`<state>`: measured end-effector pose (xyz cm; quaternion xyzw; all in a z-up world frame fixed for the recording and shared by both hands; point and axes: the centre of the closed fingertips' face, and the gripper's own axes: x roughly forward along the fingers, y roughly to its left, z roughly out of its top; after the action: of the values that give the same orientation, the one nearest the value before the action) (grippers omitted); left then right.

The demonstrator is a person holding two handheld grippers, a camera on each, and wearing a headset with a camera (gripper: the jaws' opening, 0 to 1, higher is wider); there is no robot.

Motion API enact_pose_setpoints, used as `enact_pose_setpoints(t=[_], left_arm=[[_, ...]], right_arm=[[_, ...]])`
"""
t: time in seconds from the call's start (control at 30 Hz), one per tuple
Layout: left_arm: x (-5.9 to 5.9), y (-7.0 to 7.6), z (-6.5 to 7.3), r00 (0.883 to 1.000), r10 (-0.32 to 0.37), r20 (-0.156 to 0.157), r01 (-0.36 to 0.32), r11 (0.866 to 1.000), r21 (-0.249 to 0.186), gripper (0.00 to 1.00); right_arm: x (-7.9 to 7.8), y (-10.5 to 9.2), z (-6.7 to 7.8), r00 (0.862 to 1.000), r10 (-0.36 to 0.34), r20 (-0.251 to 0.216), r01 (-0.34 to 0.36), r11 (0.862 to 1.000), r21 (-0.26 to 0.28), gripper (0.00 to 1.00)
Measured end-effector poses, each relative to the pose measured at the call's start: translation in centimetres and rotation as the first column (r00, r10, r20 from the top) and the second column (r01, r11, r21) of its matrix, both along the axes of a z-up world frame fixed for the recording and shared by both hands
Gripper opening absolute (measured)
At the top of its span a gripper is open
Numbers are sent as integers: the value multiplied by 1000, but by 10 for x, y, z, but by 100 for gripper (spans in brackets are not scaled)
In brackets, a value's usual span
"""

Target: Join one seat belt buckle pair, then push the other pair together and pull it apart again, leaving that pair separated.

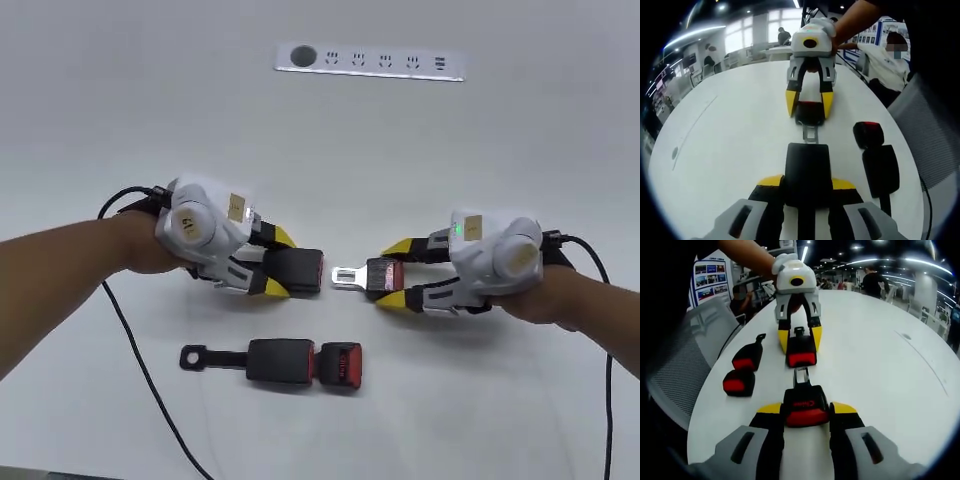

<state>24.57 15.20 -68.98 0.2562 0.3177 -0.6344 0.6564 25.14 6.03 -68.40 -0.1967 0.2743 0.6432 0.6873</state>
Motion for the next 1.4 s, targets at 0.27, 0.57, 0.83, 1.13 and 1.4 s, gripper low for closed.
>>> enact_pose_setpoints(t=[0.27, 0.57, 0.83, 1.13, 1.4], left_arm=[[-1, -1, -1, 1000, -18, 10, 17, 1000, 26, 34], [0, 0, -2, 1000, -18, 12, 17, 999, 30, 34], [0, 0, -2, 1000, -18, 11, 18, 999, 33, 34], [-1, -2, -2, 1000, -28, 11, 28, 999, 34, 34], [0, -3, -3, 1000, -21, 7, 20, 999, 33, 34]], right_arm=[[2, 15, -4, 1000, -5, -2, 5, 1000, 10, 34], [-3, 16, -2, 1000, -9, 0, 9, 1000, 2, 34], [-3, 13, -4, 1000, -15, -8, 15, 1000, -6, 34], [-2, 23, -10, 1000, -28, 5, 28, 1000, -12, 34], [-4, 25, -10, 1000, -29, 0, 29, 1000, -7, 34]])
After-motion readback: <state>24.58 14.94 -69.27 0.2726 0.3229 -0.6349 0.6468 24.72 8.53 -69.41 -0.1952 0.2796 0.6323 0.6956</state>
